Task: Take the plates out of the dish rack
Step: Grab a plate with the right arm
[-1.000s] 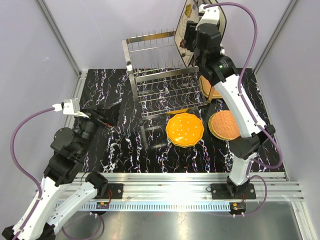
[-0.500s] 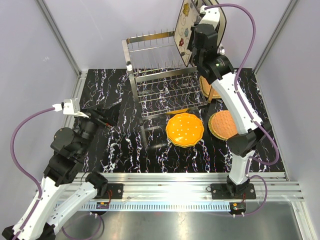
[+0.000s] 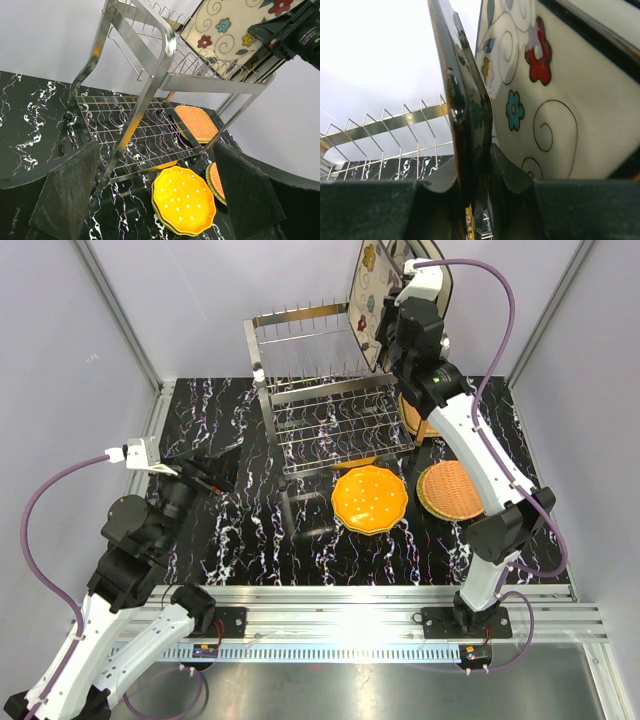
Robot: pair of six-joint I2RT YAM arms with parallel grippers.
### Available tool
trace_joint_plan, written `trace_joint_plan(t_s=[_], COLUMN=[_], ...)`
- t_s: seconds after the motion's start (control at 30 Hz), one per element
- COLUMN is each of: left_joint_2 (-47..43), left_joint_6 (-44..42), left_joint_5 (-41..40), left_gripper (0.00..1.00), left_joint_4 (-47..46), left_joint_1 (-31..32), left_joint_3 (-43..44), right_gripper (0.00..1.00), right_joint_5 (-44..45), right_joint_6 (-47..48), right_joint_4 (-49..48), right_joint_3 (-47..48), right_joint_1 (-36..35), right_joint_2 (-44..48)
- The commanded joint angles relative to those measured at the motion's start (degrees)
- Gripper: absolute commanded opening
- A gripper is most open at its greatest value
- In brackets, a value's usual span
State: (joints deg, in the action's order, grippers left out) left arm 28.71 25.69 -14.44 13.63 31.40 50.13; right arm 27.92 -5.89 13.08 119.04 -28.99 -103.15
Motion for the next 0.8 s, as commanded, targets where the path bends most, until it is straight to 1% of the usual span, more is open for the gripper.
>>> trace_joint_plan(t_s=[0.0,0.03,0.07,0.17,0.23,0.5,0.77], left_joint_2=[0.3,0.5,0.6,0.9,1.0,1.7,1.9], left_joint_6=[-0.8,-0.8,-0.7,-0.6,-0.6,-0.6,-0.6], left_joint_5=[-0.9,-0.9,-0.9,-0.6,-0.5,-0.2,-0.2], left_gripper=[0.99,0.99,0.99,0.99,0.99,0.99,0.99], left_joint_4=[-2.3,-2.4,-2.5,-2.8,-2.7,-2.9,-3.0], left_joint_1=[-0.1,-0.1,-0.2,-0.2,-0.1,-0.2,-0.2], left_joint_3=[0.9,0.9,0.8,1.0,1.1,1.5,1.6], right_gripper=[0.0,0.0,0.0,0.0,0.0,0.0,0.0], right_joint_5=[-0.2,0.5,0.8,-0.3,-0.8,-0.8,-1.0], right_joint_6=[3.7,4.6,5.5,9.7,10.5,13.9,15.6], right_joint_4=[-12.6,-12.6,-14.8,-20.3,-23.0,-29.3,-32.6], right_joint_3=[1.4,2.1,2.4,0.1,-0.3,0.2,2.0], right_joint_1=[0.1,0.1,0.1,0.1,0.1,0.1,0.1], right_joint_2=[2.5,2.2,2.2,3.0,3.7,4.0,3.3])
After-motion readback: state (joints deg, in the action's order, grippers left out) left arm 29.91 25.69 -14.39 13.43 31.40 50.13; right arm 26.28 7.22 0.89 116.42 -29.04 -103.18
